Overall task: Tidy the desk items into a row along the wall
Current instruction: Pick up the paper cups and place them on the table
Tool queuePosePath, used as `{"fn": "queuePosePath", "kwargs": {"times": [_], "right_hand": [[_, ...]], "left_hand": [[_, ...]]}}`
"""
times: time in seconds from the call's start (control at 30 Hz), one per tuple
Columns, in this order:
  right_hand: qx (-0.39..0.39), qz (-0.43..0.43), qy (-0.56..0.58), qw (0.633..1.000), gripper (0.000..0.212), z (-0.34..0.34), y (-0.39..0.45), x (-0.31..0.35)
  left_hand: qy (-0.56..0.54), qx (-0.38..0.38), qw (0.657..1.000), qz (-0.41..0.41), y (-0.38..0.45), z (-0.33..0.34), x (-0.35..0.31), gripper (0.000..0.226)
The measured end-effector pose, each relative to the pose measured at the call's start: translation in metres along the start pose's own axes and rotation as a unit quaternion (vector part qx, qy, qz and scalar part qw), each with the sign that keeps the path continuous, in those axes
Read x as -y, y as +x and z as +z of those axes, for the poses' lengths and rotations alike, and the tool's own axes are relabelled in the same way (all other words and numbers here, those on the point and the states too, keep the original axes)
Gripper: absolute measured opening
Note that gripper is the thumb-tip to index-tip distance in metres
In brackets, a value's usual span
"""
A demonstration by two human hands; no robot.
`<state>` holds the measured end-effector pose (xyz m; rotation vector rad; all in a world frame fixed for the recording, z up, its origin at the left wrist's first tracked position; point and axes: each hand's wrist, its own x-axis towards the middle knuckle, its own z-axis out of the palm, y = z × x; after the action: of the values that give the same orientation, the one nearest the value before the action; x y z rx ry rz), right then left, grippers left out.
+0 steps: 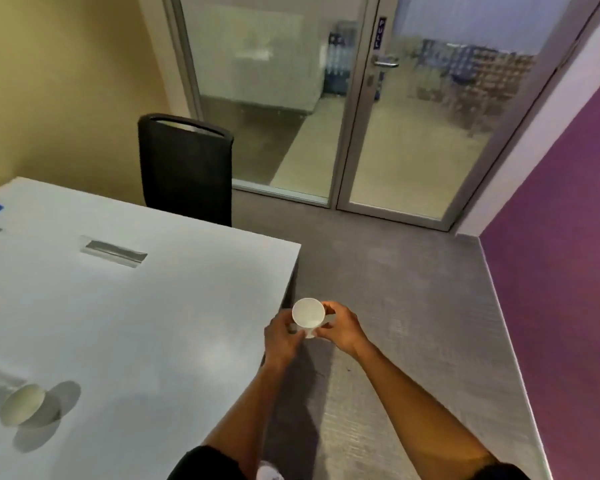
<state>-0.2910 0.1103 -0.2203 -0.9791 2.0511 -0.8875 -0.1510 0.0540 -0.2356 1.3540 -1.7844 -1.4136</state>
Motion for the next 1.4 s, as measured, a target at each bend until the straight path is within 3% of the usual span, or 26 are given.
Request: {"fn": "queuePosePath", "kwargs": {"times": [0.1, 0.3, 0.57, 0.83, 1.07, 1.4], "right_hand": [[0.046, -0.03, -0.005, 0.998, 0.06, 0.027, 0.045, 0.038], [0.153, -0.092, -0.029, 0.984, 0.066, 0.091, 0.102, 0.108], [0.251, -0.179, -0.077, 0.948, 0.059, 0.164, 0.173, 0.163], [0.347, -0.229, -0.104, 0.903, 0.05, 0.234, 0.263, 0.212], [0.393, -0.247, -0.111, 0.879, 0.049, 0.276, 0.317, 0.239], [0.427, -0.221, -0.114, 0.87, 0.048, 0.309, 0.359, 0.244]], "left_hand": [[-0.05, -0.058, 0.996, -0.035, 0.032, -0.036, -0.002, 0.041], [-0.046, -0.175, 0.981, -0.069, 0.077, -0.11, 0.022, 0.047], [-0.054, -0.287, 0.949, -0.12, 0.124, -0.17, 0.051, 0.041], [-0.089, -0.396, 0.889, -0.212, 0.194, -0.214, 0.064, 0.042], [-0.135, -0.455, 0.845, -0.247, 0.242, -0.237, 0.07, 0.045], [-0.148, -0.479, 0.814, -0.295, 0.282, -0.248, 0.079, 0.047]]}}
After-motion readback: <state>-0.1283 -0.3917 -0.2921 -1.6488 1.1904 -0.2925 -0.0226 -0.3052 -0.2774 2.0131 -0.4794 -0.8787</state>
